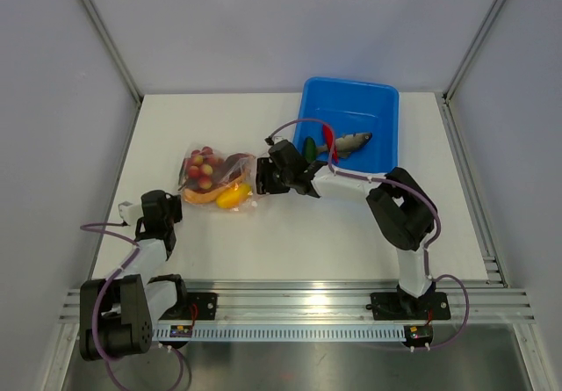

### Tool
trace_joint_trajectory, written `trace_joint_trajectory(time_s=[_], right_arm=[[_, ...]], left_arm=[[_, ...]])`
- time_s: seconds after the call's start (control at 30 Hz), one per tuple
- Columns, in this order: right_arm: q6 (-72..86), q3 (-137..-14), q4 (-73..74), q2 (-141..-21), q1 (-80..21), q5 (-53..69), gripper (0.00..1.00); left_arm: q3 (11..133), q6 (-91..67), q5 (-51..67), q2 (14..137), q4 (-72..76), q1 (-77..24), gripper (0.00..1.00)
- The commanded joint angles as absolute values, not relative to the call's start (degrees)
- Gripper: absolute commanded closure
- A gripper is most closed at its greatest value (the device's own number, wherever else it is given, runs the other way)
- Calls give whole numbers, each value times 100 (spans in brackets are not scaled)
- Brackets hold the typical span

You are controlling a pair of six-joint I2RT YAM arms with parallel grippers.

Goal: Open the zip-top bag and remove the fake food
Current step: Pick up the fake vegetable at the center of the board.

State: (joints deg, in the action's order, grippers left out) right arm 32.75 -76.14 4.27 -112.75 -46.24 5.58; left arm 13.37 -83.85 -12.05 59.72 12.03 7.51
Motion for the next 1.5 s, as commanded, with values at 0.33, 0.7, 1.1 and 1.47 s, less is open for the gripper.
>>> trace_joint_trajectory(time_s=[0.33,0.7,1.1,1.47], right_arm=[[3348,-8112,-121,-11645,-4702,993,11],[4025,-8481,-290,-12058,-4711,1186,9],[4157,-8473,-1001,-12454,-4693,1775,15],[3930,-8271,-1020,-12174,-4693,1390,26]], left_arm=[[1406,-8446,-1345,5871,905,791,100],[1415,-8429,-1301,5897,896,782,100],[1415,-8429,-1196,5950,932,773,100],[1389,-8420,-1187,5968,940,765,100]])
